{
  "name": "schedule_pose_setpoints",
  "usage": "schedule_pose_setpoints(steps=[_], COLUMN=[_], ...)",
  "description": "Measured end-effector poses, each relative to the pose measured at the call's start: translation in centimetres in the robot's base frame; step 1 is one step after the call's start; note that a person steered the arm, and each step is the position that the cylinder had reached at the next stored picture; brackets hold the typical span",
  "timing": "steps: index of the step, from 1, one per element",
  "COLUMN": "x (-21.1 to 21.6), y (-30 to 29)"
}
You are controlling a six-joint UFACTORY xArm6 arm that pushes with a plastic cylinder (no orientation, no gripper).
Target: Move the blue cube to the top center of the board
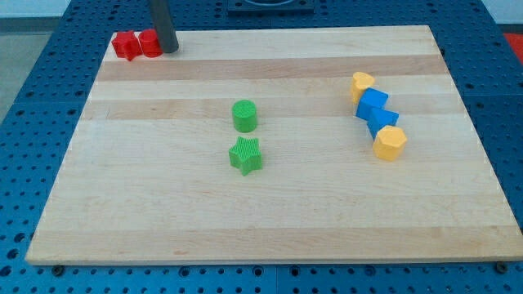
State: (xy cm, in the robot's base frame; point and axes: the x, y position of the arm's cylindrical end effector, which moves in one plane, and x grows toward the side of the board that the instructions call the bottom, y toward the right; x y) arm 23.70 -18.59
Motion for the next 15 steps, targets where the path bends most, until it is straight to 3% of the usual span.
schedule_pose_setpoints(steps=[2, 5, 6, 7, 8, 9, 10, 12, 15], x=[0.0, 9.4, 8.1, 4.6, 4.2, 8.6, 13.4, 18.1, 15.0], y=[0.5, 18.6, 20.1, 27.2, 38.0, 46.3, 48.7, 43.0, 32.3])
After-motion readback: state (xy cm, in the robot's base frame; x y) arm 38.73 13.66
